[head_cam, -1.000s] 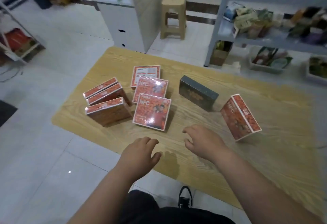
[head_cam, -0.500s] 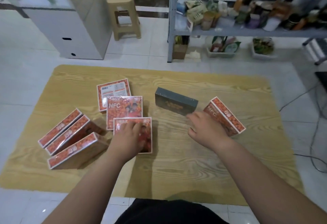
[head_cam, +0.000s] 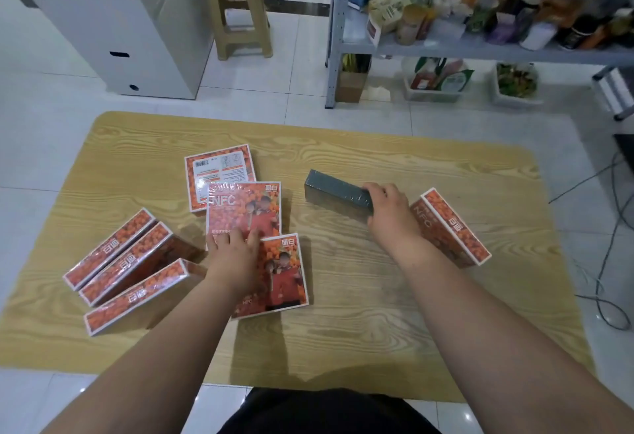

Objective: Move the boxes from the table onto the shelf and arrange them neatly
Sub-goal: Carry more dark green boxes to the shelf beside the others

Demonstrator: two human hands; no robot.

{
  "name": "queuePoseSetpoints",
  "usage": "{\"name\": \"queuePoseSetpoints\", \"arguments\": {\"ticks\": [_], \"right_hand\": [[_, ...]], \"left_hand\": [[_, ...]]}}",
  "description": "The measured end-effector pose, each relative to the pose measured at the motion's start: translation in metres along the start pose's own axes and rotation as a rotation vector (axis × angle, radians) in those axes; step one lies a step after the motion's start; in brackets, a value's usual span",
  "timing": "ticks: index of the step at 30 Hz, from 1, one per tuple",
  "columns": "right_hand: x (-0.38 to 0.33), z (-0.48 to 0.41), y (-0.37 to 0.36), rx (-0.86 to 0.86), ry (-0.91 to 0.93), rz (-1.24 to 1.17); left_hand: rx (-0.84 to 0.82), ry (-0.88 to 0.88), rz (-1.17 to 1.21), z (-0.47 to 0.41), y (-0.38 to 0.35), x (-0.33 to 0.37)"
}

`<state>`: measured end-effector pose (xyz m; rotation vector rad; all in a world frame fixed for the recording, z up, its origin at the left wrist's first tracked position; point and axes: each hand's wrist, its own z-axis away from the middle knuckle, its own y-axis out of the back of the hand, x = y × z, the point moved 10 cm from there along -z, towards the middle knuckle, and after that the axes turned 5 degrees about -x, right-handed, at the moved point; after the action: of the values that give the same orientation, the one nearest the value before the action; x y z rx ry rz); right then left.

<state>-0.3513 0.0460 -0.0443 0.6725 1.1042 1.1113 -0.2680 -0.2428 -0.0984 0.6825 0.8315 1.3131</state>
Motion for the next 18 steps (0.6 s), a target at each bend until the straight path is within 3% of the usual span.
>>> {"name": "queuePoseSetpoints", "arguments": {"ticks": [14, 18], "right_hand": [[0.033, 0.088, -0.048, -0.208, 0.253, -0.305], [0.041, 0.088, -0.050, -0.207, 0.223, -0.392]], "left_hand": [[0.235, 0.150, 0.487, 0.134, -0.034, 0.021], [0.259, 0.221, 0.673, 0.165, -0.042, 0.029]]}}
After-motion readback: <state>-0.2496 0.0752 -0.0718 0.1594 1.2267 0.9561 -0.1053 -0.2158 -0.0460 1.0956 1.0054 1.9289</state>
